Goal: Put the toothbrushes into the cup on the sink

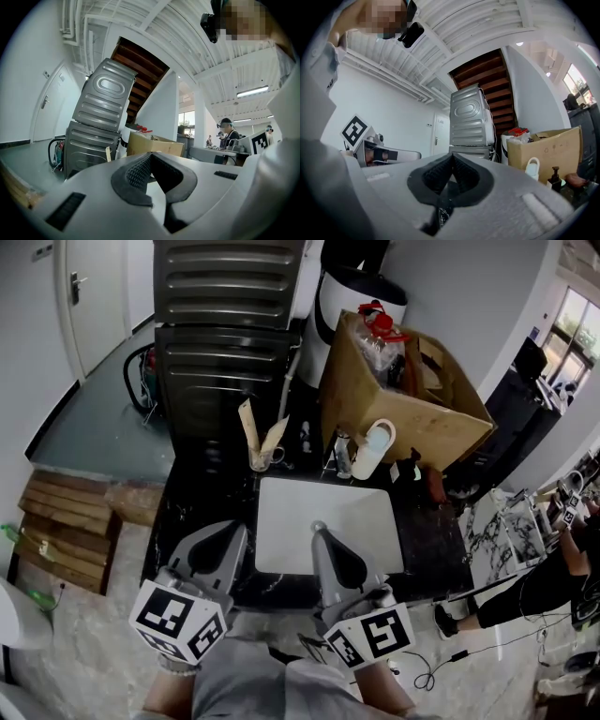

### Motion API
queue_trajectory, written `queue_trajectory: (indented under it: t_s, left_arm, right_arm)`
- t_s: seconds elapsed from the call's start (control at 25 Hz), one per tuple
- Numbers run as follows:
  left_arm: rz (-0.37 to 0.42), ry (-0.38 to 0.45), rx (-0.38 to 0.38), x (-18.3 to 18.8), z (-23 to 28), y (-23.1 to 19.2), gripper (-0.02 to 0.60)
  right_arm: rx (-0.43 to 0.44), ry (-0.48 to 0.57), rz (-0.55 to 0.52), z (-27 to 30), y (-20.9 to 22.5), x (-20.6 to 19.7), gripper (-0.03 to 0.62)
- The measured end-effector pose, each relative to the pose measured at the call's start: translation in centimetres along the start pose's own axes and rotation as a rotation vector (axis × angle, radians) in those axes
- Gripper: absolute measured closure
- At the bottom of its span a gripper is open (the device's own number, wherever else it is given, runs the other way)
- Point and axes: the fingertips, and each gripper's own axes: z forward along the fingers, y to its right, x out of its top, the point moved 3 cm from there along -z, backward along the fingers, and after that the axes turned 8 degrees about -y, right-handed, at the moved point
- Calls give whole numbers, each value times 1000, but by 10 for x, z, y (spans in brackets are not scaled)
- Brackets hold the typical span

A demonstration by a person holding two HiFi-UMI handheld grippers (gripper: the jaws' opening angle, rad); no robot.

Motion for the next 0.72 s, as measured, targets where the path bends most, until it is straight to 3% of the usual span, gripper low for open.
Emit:
queue_trajectory:
  t_s: [0.72]
  left_arm:
    - [-2, 6, -17, 0, -2, 7, 577]
  right_arm:
    - [6, 2, -2, -2, -3, 0, 595]
